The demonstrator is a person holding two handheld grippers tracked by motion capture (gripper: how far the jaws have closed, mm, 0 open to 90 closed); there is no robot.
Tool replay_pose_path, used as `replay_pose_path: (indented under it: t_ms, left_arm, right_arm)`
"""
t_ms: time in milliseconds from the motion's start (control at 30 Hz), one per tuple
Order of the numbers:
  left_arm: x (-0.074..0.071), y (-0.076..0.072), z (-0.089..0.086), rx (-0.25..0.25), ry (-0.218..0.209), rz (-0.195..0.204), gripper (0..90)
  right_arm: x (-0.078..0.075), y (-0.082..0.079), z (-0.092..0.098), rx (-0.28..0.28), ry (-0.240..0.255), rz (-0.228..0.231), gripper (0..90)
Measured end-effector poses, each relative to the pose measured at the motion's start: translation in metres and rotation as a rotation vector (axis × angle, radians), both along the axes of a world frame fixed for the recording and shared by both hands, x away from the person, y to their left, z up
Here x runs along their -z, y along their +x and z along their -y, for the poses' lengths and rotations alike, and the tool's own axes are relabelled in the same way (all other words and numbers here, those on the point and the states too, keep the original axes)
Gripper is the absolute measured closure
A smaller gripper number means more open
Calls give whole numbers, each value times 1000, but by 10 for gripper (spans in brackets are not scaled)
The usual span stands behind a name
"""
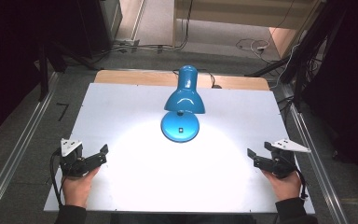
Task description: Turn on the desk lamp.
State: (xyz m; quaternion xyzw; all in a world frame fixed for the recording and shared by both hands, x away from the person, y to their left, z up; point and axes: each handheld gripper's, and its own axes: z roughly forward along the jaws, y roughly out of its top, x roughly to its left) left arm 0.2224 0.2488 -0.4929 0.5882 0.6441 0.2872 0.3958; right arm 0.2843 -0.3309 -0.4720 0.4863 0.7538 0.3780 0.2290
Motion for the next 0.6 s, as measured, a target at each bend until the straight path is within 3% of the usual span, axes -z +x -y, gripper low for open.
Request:
replay_pose_path:
  t_ms: [600]
  left_arm:
    - [0,0,0,0,3,0,84]
  right_arm:
    - [-2,-8,26,51,15,11,213]
